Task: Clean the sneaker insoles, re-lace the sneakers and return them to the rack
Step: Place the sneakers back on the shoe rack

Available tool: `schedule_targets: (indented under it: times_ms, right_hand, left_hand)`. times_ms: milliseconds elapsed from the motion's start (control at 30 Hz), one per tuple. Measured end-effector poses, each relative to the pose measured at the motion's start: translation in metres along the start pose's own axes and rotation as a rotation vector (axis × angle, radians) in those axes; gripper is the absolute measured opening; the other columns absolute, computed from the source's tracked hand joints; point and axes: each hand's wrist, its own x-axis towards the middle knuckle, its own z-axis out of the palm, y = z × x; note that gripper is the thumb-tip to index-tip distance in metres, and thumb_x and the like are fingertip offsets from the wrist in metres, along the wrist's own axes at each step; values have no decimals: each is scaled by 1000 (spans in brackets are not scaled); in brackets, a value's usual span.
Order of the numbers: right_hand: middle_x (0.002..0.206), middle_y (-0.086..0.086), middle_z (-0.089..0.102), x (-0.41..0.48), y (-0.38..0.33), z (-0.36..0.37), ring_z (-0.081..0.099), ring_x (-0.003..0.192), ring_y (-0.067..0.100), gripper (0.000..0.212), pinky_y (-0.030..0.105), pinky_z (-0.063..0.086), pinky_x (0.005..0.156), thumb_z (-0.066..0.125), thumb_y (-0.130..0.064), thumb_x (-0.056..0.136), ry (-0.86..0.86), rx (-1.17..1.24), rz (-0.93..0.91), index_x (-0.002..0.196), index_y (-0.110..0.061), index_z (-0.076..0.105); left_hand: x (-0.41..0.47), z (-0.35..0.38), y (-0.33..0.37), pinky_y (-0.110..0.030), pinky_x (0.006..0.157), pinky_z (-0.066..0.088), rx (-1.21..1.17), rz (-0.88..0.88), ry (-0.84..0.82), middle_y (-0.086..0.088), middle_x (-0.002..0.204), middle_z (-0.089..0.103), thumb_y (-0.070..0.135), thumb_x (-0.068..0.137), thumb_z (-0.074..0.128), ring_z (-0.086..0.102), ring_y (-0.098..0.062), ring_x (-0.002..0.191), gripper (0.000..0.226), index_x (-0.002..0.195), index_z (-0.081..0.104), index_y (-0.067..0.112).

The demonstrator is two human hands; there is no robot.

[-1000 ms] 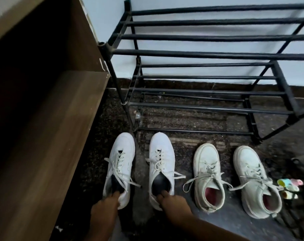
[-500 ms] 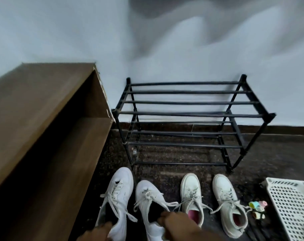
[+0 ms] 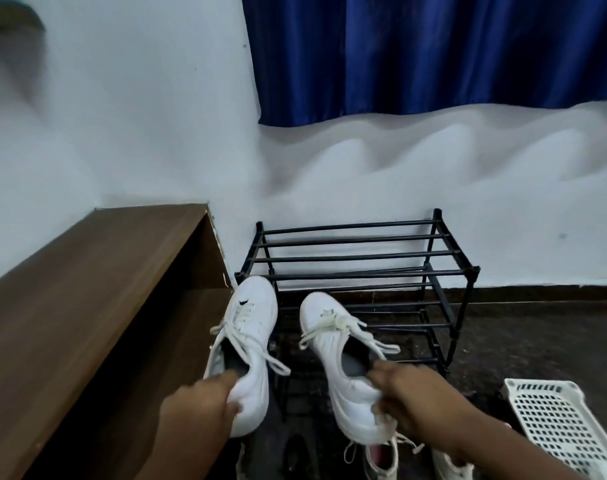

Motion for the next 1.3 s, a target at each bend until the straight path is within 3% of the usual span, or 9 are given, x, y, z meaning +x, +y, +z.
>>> schedule_targets:
  times_ms: [100,233,367,600,800,1033,1300]
  right_hand:
    - [107,-6,54,-4,0,-3,56,103,18,7,29,39,76,51,-20,87,17,11,-35,94,-22,52]
    - [105,-5,53,19,9,-22,57,100,24,4,33,41,73,51,-22,88,40,-17,64,92,-22,52]
    - [109,-1,53,59,13,-26,57,100,29,12,37,42,73,51,-26,90,115,-44,88,100,-20,54]
    - [110,6,54,143,23,-28,57,100,33,19,36,40,71,49,-16,90,202,-22,149,109,-17,54]
    - [113,10,53,198,39,-18,57,100,36,18,34,34,67,49,-14,89,212,-55,186,106,-13,55]
    - [122,10,53,235,49,-6,54,111,35,29,37,43,81,48,-14,90,201,-90,193,119,-15,54]
    - [119,9,53,249,52,2,55,108,35,30,35,41,76,47,-7,89,219,-125,167,117,-15,54]
  left_hand:
    - [16,-3,10,-28,74,44,-93,-18,157,6,106,65,46,86,54,63,-18,100,28,109,51,31]
    - [58,-9,24,-29,66,42,-50,-6,220,2,95,68,38,85,60,65,-23,92,18,96,57,24]
    - [105,-16,33,-28,67,41,13,-28,205,3,101,65,38,88,56,63,-21,97,17,98,54,23]
    - [182,-19,31,-26,65,35,81,-37,231,0,103,65,31,89,56,63,-23,98,17,102,56,20]
    - [229,-6,26,-29,68,36,89,-18,215,-6,107,64,27,89,56,61,-29,101,16,102,55,17]
    - [259,11,23,-31,69,35,6,-27,217,-9,105,63,26,86,62,59,-31,102,17,99,59,15]
    - [276,22,16,-31,71,37,13,-60,198,-9,107,63,23,85,64,58,-31,103,18,101,61,15]
